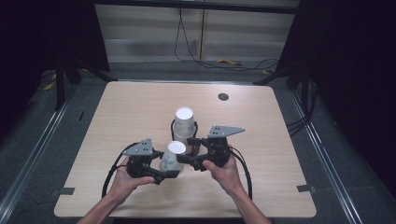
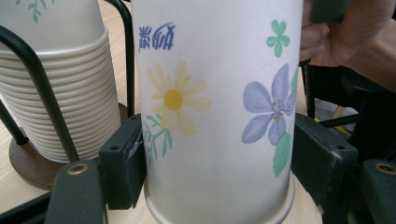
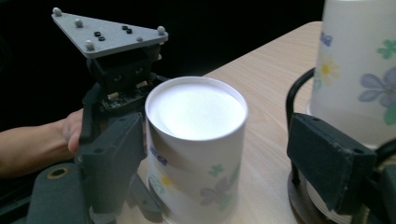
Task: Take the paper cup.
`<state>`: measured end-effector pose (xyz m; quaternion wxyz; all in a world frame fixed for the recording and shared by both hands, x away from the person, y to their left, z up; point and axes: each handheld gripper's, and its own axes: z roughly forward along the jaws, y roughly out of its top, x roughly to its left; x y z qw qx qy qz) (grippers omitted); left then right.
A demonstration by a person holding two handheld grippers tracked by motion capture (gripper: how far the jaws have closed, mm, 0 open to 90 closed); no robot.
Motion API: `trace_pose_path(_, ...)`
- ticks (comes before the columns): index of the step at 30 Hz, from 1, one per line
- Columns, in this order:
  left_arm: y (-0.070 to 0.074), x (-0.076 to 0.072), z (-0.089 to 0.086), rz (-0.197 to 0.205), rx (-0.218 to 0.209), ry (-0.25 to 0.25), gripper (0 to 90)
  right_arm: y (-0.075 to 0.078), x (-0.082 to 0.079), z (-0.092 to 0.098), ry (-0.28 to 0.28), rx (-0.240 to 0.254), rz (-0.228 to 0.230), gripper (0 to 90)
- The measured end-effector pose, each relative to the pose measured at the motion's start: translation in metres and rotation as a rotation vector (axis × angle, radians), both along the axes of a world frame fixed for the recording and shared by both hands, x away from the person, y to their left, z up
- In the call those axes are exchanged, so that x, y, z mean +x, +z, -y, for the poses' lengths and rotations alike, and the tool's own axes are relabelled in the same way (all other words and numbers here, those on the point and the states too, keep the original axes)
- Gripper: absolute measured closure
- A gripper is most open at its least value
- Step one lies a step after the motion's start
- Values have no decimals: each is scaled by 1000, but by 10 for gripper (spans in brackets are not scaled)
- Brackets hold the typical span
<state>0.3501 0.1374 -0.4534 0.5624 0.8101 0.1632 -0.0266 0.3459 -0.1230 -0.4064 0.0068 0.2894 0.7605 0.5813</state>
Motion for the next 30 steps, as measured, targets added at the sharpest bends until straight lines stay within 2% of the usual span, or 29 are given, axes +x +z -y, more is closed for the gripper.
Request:
trace_pose_path(2, 1, 1, 0, -4, -18, -6, 273, 0, 0, 3, -3, 0, -6, 182)
trace_pose_path(4, 4, 2, -1, -2, -16, -7, 276, 1, -1, 7, -20, -1, -7, 173)
trace_pose_path(6, 4, 3, -3, -16, -21, -2, 277, 1, -3, 9, -8, -3, -9, 176)
trace_pose_path(9, 6, 4, -5, -5, 26, 13, 280, 1, -3, 13, 25, -3, -20, 247)
trace_pose_path(11, 7, 4, -5, 4, 87, 20, 280, 1, -3, 14, 21, -9, -20, 227)
trace_pose_path(12, 7, 4, -5, 13, 104, 17, 279, 1, -3, 14, 26, -15, -21, 225)
trace_pose_path(16, 10, 4, -5, 23, 123, 7, 277, 1, -2, 15, 34, -56, -21, 213)
trace_pose_path(18, 10, 4, -6, 21, 123, 6, 277, -1, -1, 17, 41, -74, -31, 212)
trace_pose_path(19, 10, 4, -5, 24, 129, 7, 278, -3, 0, 18, 47, -85, -56, 213)
trace_pose_path(21, 8, 6, -5, -6, 131, 15, 278, -4, 1, 19, 53, -93, -65, 214)
trace_pose_path(22, 8, 6, -4, -7, 138, 19, 278, -4, 2, 19, 48, -103, -67, 214)
trace_pose_path(25, 9, 4, -1, 1, 161, 13, 279, -4, 2, 20, 51, -119, -72, 216)
trace_pose_path(30, 13, 2, 4, 43, 232, 2, 282, -5, 2, 22, 77, -153, -70, 201)
